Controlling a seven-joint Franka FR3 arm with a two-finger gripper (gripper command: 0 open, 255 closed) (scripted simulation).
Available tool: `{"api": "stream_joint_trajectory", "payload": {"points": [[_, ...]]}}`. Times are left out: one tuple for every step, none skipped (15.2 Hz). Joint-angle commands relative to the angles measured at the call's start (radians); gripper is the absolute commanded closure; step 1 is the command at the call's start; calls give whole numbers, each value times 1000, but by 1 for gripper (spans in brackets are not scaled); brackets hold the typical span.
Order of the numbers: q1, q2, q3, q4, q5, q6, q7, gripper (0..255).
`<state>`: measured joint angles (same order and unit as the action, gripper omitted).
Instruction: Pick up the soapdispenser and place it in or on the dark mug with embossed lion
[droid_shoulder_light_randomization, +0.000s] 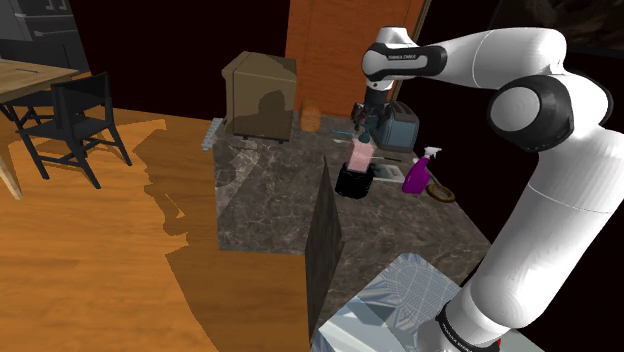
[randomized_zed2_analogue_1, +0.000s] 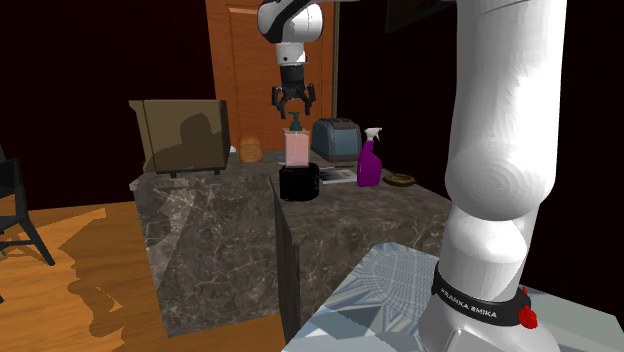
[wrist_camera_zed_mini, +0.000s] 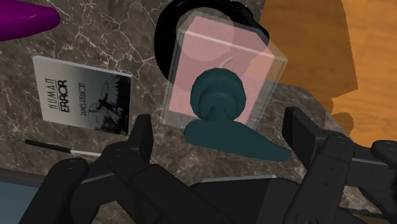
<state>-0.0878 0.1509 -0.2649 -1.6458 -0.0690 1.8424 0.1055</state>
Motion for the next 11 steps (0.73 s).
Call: {"api": "stream_joint_trajectory", "payload": {"points": [[3, -3, 2, 48, 0, -52, 1, 0], [4, -3, 3, 82, 0, -86, 1, 0], [5, -2, 3, 111, 0, -113, 0, 0], [5, -2, 3, 111, 0, -113, 0, 0], [5, -2, 3, 111, 0, -113, 0, 0], [5, -2, 3, 111, 0, -113, 0, 0], [5, -2, 3, 111, 0, -113, 0, 0], [5, -2, 3, 111, 0, -113, 0, 0], [5, -2, 3, 111, 0, -113, 0, 0], [5, -2, 3, 111, 0, -113, 0, 0], [5, -2, 3, 111, 0, -113, 0, 0]]}}
